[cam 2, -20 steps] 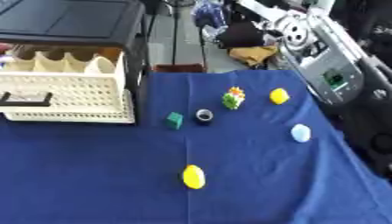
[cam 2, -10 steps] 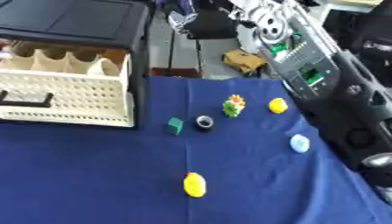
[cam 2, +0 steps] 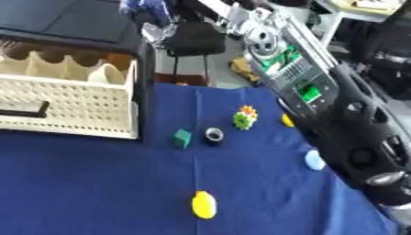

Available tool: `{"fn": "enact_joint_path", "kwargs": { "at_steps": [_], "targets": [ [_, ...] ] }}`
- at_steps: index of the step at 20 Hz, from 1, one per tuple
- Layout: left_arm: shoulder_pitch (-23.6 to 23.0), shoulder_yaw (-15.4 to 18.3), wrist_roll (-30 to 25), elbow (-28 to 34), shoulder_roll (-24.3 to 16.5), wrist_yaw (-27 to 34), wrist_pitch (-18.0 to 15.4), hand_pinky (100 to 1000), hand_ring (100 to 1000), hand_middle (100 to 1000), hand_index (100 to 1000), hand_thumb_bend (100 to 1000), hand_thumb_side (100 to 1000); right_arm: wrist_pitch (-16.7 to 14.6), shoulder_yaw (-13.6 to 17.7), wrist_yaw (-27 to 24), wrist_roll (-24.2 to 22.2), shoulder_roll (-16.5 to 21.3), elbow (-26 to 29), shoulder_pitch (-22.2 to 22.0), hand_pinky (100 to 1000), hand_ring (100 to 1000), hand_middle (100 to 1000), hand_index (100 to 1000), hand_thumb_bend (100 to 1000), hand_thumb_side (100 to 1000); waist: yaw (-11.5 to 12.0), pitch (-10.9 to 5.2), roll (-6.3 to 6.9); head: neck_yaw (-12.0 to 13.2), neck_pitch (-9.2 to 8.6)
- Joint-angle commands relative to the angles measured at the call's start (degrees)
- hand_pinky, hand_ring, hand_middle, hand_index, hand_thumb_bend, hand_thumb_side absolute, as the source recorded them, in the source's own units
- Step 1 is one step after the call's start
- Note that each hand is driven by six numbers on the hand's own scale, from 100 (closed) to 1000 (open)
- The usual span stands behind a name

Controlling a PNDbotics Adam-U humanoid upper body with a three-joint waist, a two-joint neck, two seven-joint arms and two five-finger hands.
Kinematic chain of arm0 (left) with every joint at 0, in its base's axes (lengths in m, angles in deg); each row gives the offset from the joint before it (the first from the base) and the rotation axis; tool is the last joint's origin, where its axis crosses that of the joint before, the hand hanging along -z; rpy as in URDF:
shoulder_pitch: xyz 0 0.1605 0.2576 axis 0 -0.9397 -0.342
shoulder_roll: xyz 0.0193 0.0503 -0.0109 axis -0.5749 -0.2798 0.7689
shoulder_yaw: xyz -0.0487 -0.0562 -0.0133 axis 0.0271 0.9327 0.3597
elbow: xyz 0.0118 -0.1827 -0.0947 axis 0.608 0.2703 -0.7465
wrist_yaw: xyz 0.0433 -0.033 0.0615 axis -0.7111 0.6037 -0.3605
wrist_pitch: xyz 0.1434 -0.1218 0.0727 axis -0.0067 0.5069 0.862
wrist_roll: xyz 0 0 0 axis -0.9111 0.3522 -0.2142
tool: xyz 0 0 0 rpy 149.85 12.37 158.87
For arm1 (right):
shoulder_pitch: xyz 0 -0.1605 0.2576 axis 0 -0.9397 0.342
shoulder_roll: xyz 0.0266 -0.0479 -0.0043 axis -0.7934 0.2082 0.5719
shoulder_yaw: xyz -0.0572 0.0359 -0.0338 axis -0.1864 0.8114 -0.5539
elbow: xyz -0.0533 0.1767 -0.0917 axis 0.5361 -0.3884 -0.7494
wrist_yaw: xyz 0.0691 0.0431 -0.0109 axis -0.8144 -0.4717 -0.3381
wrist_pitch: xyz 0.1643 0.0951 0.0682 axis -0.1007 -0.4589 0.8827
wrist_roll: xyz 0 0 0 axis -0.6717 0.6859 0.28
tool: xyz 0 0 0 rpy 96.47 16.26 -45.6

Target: Pick up objects from table and place into drawer.

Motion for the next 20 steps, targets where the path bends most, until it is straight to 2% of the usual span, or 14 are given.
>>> {"fn": "enact_joint_path", "kwargs": {
  "at_steps": [1,5,12,20],
  "targets": [
    [0.72,-0.02,-0.33,0.75,-1.37,-0.57,-0.02,581,756,750,865,100,1000,-1.34,0.24,-0.57,0.37,2.07,2.28,1.84,508,641,137,537,100,638,0.04,-0.77,0.06,-0.84,-1.47],
    [1.02,-0.20,-0.64,0.75,-1.04,-0.55,0.04,580,756,749,865,100,1000,-2.12,-0.04,-1.24,0.56,1.62,2.58,2.53,509,641,133,533,100,643,0.88,-0.40,-0.12,-2.32,-2.72],
    [1.52,-0.38,-1.10,0.75,0.23,-0.24,0.20,580,756,750,866,100,1000,-3.21,-0.12,-0.50,0.96,-0.51,-1.07,4.12,508,641,131,530,100,639,3.24,0.00,-0.21,-4.58,-3.96],
    [2.20,-0.60,-1.70,0.75,1.96,-0.34,0.35,578,756,750,866,100,1000,-6.32,-0.27,-0.02,1.71,-1.34,-3.68,4.52,510,644,126,526,100,641,5.88,1.59,-0.63,-7.68,-5.75]
  ]
}}
